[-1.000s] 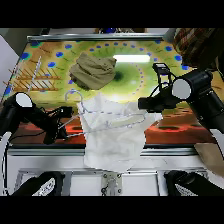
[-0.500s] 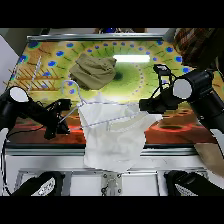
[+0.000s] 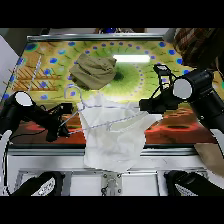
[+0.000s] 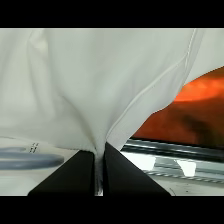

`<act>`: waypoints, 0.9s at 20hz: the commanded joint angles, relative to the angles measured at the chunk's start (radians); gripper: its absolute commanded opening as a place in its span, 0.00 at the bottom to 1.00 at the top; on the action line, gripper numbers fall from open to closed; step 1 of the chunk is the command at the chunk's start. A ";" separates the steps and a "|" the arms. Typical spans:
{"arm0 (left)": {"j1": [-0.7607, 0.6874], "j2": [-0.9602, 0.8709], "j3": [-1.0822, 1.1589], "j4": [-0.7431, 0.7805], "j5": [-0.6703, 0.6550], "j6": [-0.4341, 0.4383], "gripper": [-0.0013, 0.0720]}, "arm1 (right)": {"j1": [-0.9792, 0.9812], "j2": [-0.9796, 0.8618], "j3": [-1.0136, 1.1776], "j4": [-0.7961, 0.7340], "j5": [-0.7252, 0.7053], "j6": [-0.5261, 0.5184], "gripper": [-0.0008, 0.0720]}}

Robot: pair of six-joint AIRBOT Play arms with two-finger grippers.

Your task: Fold the clothes and pants, and hang the long-sleeved shirts on hangers.

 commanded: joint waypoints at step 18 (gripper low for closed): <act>-0.078 -0.055 -0.003 -0.053 0.136 -0.067 0.05 | -0.001 0.014 0.063 0.243 -0.008 -0.136 0.06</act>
